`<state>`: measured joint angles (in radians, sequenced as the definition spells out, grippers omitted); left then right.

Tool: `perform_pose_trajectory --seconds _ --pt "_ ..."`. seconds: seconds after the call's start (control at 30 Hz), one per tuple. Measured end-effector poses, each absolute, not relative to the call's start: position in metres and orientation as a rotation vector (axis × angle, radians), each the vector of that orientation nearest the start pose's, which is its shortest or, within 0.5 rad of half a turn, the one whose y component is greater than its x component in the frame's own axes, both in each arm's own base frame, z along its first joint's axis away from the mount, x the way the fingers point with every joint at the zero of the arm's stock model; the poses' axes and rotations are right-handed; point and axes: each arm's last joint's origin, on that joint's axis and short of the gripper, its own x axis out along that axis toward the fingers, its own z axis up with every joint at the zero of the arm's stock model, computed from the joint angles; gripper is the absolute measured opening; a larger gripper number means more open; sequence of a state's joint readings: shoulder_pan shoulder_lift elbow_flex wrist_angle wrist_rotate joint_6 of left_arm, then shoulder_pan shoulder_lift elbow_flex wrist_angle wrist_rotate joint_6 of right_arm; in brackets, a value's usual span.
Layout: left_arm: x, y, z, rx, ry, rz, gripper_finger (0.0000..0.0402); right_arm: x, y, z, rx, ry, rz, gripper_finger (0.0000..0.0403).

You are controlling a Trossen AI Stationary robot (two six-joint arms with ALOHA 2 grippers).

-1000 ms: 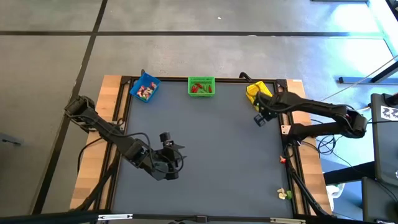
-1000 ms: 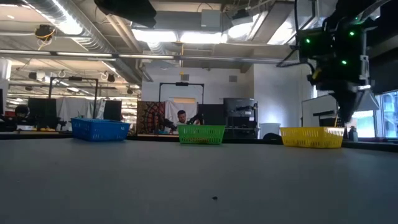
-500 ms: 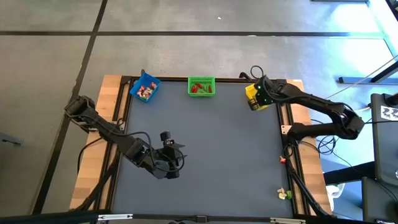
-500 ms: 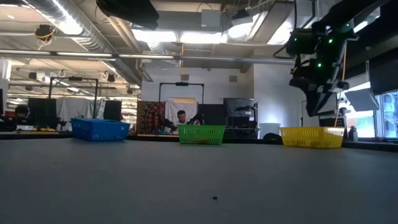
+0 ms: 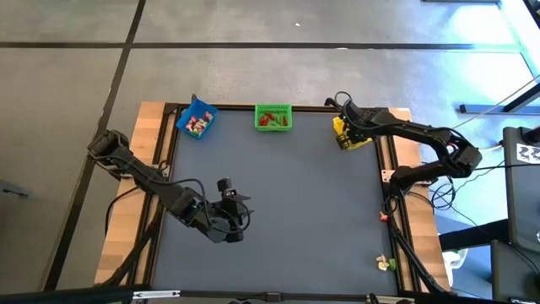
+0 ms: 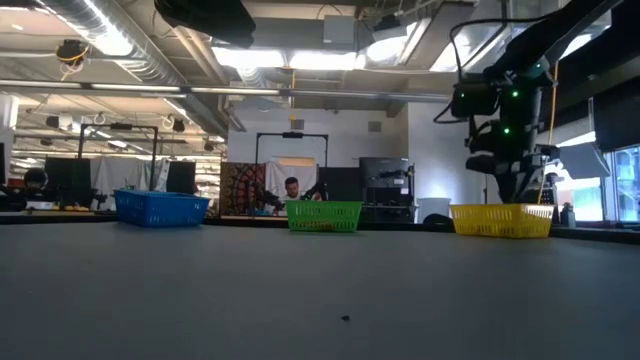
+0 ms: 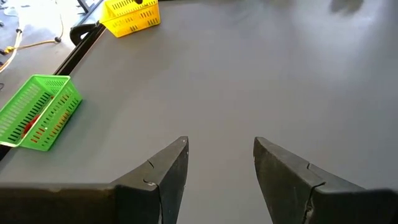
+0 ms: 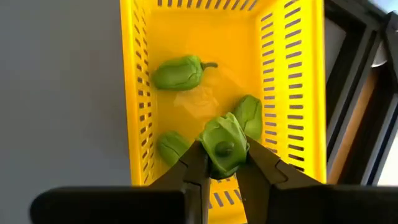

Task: Sort produce into baskets
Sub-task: Put the green chili pepper into the yellow bin, then put the red mushroom into the blue bin

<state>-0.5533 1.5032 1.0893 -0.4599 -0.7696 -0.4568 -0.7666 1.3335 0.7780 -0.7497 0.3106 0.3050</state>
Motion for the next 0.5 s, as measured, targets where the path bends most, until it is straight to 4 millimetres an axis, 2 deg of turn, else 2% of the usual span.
perform_pose_trajectory --seconds 0.17,0.37,0.5 --pt "0.2722 -0.1444 0.2554 0.101 0.619 0.349 0.0178 0.1546 -0.1609 0.1832 0.55 1.247 -1.102 0.0075" --pt "0.2722 -0.1444 0.2554 0.101 0.619 0.349 0.0178 0.1547 -0.1607 0.1825 0.558 1.252 -1.093 0.0148" --pt "0.2721 -0.1444 0.2554 0.101 0.62 0.349 0.0178 0.1551 -0.1571 0.1814 0.616 1.275 -0.988 0.0181"
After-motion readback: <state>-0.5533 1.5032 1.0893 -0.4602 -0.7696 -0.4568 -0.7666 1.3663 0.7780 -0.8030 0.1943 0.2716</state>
